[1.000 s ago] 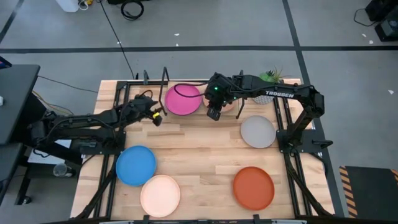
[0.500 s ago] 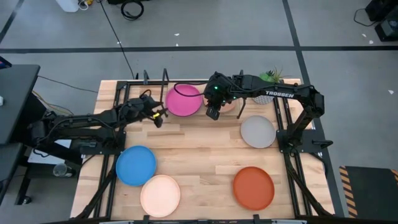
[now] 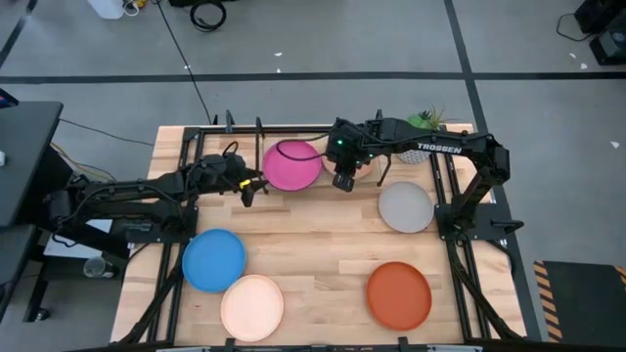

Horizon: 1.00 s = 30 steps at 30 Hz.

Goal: Place and stack plates onto a shelf
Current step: Adjust the shelf, then adjust the right stacked plate on the shelf

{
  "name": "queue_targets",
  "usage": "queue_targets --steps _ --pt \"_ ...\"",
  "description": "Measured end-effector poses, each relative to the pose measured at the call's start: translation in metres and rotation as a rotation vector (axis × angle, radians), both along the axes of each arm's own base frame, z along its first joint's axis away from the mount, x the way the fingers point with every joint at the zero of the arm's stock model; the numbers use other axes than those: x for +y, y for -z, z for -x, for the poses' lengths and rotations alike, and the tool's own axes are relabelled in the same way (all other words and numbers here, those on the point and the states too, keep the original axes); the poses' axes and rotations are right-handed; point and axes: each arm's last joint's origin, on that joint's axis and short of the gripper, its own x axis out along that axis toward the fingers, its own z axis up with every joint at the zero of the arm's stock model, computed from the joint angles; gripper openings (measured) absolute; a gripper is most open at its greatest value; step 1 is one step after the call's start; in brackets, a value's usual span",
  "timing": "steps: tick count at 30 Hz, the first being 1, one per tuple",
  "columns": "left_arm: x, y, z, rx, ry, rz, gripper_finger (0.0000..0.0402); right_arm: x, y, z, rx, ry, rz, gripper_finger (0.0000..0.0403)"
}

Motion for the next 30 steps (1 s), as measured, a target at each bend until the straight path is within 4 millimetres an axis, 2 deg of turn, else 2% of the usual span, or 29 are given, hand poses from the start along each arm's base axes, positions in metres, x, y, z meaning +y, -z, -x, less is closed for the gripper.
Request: queue_targets --steps 3,9,12,19,26,30 --pt "0.001 0.0 0.0 0.012 -0.014 -0.02 0.0203 -0.003 0.015 0.002 0.048 -0.036 0.02 0.0119" --pt "0.001 0.002 0.001 0.053 -0.02 -0.073 0.0203 -0.007 0.059 0.009 0.148 -0.126 0.042 0.0119" --pt "0.001 0.006 0.003 0.115 0.003 -0.108 0.0203 -0.009 0.072 0.01 0.149 -0.13 0.045 0.0119" --pt "0.002 0.01 0.006 0.222 0.009 -0.212 0.021 -0.013 0.089 0.016 0.162 -0.117 0.04 0.0119" --pt "0.002 0.007 0.009 0.223 -0.029 -0.251 0.0269 -0.021 0.094 0.016 0.14 -0.131 0.069 0.0129" --pt "-0.001 0.004 0.016 0.242 -0.008 -0.264 0.0284 -0.027 0.097 0.02 0.148 -0.113 0.078 0.0139"
